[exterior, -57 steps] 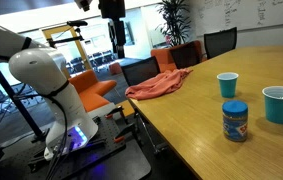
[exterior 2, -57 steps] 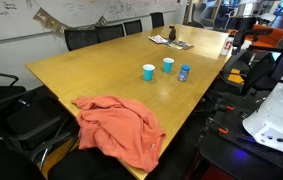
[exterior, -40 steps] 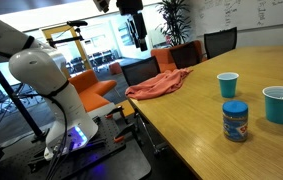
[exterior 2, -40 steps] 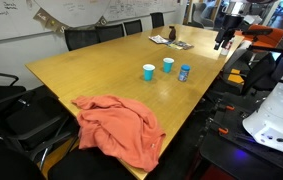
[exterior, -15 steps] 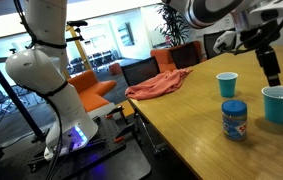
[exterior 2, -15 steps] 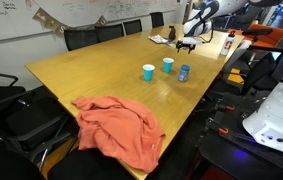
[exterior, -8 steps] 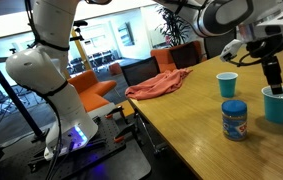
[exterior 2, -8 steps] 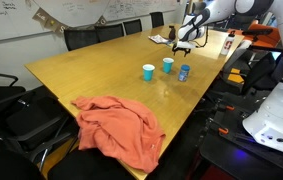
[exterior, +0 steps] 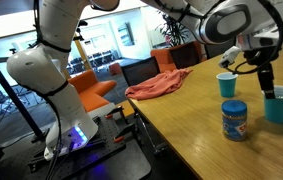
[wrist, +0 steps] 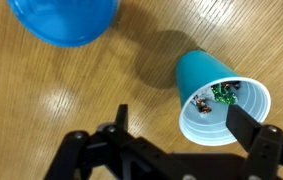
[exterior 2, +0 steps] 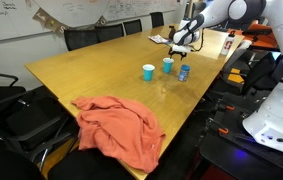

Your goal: Pour the sweets in the right cup onto the table then put two sweets in the left cup

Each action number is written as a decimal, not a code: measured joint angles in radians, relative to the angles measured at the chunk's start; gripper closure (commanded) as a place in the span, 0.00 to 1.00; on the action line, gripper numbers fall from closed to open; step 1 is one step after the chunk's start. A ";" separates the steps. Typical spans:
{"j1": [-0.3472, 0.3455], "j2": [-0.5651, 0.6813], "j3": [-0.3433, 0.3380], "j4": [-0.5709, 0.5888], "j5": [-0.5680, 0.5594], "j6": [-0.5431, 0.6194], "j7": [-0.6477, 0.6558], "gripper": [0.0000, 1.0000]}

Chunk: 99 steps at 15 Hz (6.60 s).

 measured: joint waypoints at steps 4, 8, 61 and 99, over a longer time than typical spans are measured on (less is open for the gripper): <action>0.011 0.023 0.000 0.011 0.004 0.000 0.033 0.00; 0.015 0.041 -0.001 0.029 0.006 0.000 0.091 0.00; 0.122 -0.254 -0.008 -0.343 0.014 0.343 -0.128 0.99; 1.572 0.280 -0.912 -0.883 0.062 0.493 0.143 0.99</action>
